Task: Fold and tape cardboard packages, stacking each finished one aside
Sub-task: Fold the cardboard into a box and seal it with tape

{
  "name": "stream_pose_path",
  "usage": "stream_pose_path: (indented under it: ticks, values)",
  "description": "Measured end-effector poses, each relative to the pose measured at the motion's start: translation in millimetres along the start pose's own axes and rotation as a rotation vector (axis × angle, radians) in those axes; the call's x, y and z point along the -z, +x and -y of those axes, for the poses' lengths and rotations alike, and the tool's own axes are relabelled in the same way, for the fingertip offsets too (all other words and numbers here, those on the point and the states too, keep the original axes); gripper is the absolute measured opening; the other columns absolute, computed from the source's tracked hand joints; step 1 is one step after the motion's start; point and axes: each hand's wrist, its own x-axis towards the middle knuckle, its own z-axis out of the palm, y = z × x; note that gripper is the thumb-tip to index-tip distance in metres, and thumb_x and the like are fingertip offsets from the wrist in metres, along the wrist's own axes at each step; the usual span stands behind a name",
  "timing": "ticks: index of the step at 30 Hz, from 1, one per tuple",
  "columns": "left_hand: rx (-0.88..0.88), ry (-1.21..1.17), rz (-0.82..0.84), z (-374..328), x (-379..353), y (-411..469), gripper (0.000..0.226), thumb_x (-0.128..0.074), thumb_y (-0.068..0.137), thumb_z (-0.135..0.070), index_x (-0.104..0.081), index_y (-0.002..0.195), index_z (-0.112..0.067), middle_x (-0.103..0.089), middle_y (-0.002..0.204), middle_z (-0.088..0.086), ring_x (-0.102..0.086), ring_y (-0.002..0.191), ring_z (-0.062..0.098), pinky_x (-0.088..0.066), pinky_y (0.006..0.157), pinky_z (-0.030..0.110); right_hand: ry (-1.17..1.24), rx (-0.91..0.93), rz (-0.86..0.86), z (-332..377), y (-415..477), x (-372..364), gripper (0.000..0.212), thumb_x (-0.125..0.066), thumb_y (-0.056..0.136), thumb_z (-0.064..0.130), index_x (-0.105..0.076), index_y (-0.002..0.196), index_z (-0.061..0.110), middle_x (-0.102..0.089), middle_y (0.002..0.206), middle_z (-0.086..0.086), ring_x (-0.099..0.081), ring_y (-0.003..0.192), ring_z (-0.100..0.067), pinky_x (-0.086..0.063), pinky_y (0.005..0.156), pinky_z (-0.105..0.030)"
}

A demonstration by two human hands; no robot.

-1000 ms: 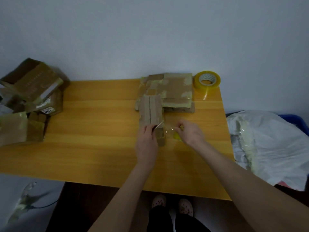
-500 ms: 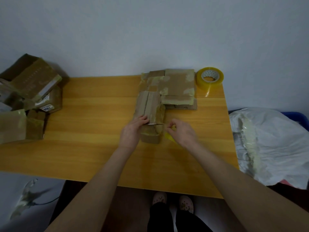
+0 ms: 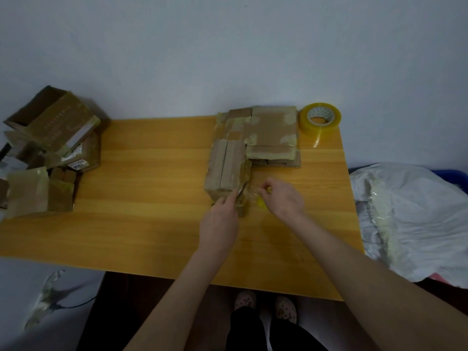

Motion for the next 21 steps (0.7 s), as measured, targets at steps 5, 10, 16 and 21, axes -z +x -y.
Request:
stream_pose_path:
  ticks: [5,10,16,21]
  values:
    - [0.027,0.026,0.047,-7,-7,-2,0.053,-0.038,0.1,-0.009,-0.029,0.149,-0.025,-0.058,0.12,0.007,-0.058,0.1,0.022,-0.043,0.073,0.028,-0.023,-0.004,-0.007,3,-1,-2,0.024,-0.045,0.099,0.044,-0.061,0.106,0.028,-0.065,0.103,0.0,-0.06,0.094,-0.022,-0.044,0.064,-0.031]
    - [0.054,0.024,0.071,-6,-10,0,0.055,-0.04,0.098,-0.005,-0.03,0.148,-0.025,-0.057,0.121,0.008,-0.059,0.101,0.024,-0.047,0.077,0.032,-0.035,0.009,-0.001,6,-1,-3,0.022,-0.045,0.099,0.043,-0.06,0.106,0.029,-0.065,0.105,0.0,-0.06,0.096,-0.023,-0.046,0.066,-0.031]
    - [0.043,0.028,0.057,-8,-14,5,0.053,-0.038,0.097,-0.003,-0.036,0.145,-0.024,-0.058,0.118,0.009,-0.059,0.101,0.026,-0.048,0.078,0.035,-0.045,0.03,-0.01,8,-1,-5,0.019,-0.044,0.099,0.042,-0.058,0.101,0.03,-0.065,0.098,-0.001,-0.06,0.088,-0.023,-0.044,0.061,-0.031]
    - [0.025,0.085,0.092,-8,-18,10,0.053,-0.04,0.093,0.002,-0.045,0.14,-0.023,-0.062,0.109,0.01,-0.06,0.098,0.027,-0.051,0.075,0.036,-0.057,0.057,-0.044,9,-1,-2,0.019,-0.042,0.1,0.039,-0.057,0.098,0.027,-0.065,0.093,-0.001,-0.057,0.079,-0.022,-0.046,0.059,-0.03]
